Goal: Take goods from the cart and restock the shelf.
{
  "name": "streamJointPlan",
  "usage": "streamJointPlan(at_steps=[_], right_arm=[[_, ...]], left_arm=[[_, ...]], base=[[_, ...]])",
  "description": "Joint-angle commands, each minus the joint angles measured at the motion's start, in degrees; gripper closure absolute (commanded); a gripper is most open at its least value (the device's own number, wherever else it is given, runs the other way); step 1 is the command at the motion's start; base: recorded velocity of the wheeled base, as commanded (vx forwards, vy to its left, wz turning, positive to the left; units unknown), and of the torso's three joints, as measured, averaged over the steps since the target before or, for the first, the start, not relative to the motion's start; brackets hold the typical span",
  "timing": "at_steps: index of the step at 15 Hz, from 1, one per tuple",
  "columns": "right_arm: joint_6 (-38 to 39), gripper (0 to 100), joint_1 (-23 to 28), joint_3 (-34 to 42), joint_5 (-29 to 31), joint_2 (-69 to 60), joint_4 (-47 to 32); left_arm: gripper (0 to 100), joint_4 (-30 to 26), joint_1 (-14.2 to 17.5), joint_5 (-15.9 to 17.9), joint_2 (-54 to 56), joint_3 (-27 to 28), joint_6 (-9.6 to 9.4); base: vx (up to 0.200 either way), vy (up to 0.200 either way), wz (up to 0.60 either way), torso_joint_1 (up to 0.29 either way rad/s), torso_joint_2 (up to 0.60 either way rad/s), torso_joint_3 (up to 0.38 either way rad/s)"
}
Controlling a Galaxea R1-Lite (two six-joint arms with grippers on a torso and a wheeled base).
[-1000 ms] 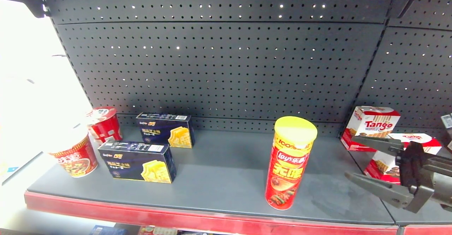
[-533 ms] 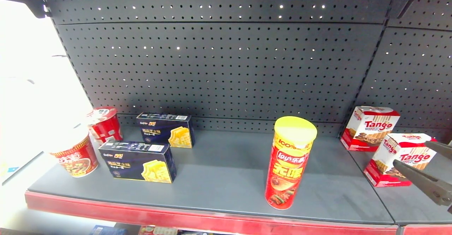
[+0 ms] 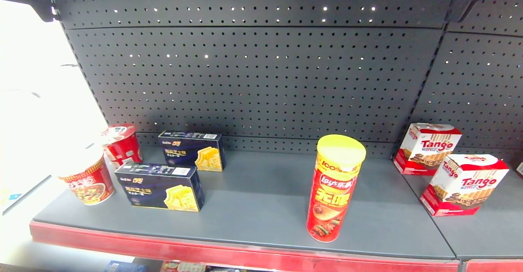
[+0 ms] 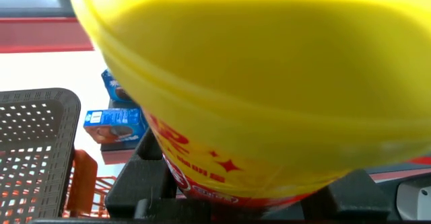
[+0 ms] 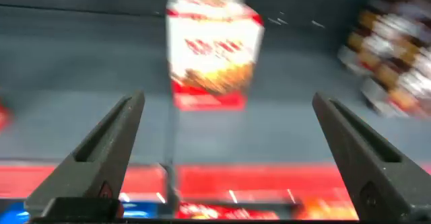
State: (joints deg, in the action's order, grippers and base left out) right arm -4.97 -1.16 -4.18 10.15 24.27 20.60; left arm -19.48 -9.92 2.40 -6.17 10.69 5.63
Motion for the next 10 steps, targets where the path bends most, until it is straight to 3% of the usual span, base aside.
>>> streamJointPlan(at_steps=[1, 3, 7, 9, 10], right_arm=[[0.14, 0, 3.09, 4.01, 0.48, -15.66, -10.32], [0.23, 0, 1.51, 2.78, -0.84, -24.27, -21.22], [1.28, 0, 1.77, 3.13, -1.81, -24.27, -19.55], [1.55, 0, 1.77, 3.92, -10.24, -24.27, -17.70], [2.78, 0, 1.77, 4.09, -11.39, -24.27, -19.81]], left_arm=[[100, -0.03, -0.01, 0.06, 0.02, -0.06, -0.09], [100, 0.06, -0.01, 0.15, 0.02, -0.14, -0.01], [100, 0.14, -0.01, 0.41, 0.02, -0.23, -0.01], [100, 2.61, -0.01, 0.76, 0.02, -1.37, 0.34], [100, 5.07, -0.01, 1.29, 0.02, -2.43, 0.34]], base=[[0.000, 0.000, 0.00, 0.000, 0.00, 0.000], [0.000, 0.000, 0.00, 0.000, 0.00, 0.000], [0.000, 0.000, 0.00, 0.000, 0.00, 0.000], [0.000, 0.000, 0.00, 0.000, 0.00, 0.000], [0.000, 0.000, 0.00, 0.000, 0.00, 0.000]])
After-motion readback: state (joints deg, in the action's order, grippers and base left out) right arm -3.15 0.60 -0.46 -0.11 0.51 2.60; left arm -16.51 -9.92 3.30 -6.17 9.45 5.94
